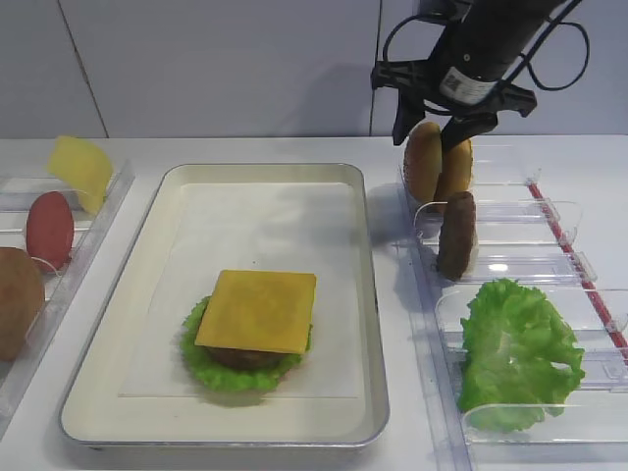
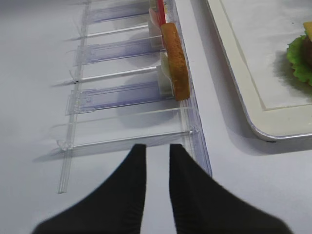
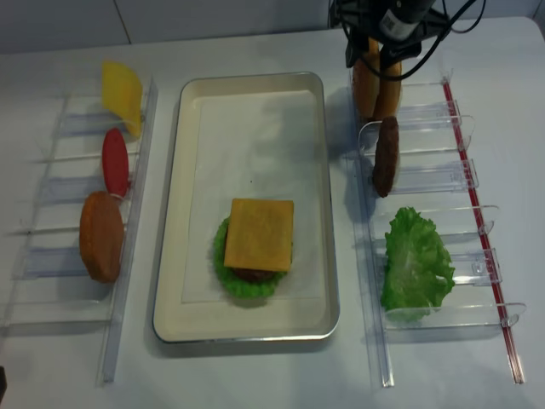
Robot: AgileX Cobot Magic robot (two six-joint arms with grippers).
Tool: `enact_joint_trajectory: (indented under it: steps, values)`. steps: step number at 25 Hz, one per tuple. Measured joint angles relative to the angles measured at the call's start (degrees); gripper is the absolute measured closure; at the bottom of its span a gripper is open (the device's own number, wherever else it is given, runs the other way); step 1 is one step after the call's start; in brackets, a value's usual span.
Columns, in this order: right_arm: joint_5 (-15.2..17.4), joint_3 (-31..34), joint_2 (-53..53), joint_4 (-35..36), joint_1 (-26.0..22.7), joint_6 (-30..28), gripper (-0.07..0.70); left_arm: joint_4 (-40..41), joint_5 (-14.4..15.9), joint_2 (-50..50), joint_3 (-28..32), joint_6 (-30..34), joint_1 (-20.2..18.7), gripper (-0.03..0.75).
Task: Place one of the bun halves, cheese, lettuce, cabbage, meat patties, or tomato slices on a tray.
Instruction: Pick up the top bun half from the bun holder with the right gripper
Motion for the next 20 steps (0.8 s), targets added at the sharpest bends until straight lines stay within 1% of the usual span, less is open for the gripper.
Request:
enact_joint_trajectory:
  steps: [5,8,11,20]
  values:
    - [-1.41,0.0,0.08,0.1,0.09,0.0,0.22,0.0,0.0,0.0,0.0,0.0,0.0,0.607]
    - [-1.49,0.0,0.08,0.1,0.09,0.0,0.265,0.0,0.0,0.0,0.0,0.0,0.0,0.607]
    - [-1.49,0.0,0.08,0.1,0.09,0.09,0.287,0.0,0.0,0.0,0.0,0.0,0.0,0.607]
    - [-0.95,-0.17,1.32,0.0,0.09,0.09,0.293,0.0,0.0,0.0,0.0,0.0,0.0,0.607]
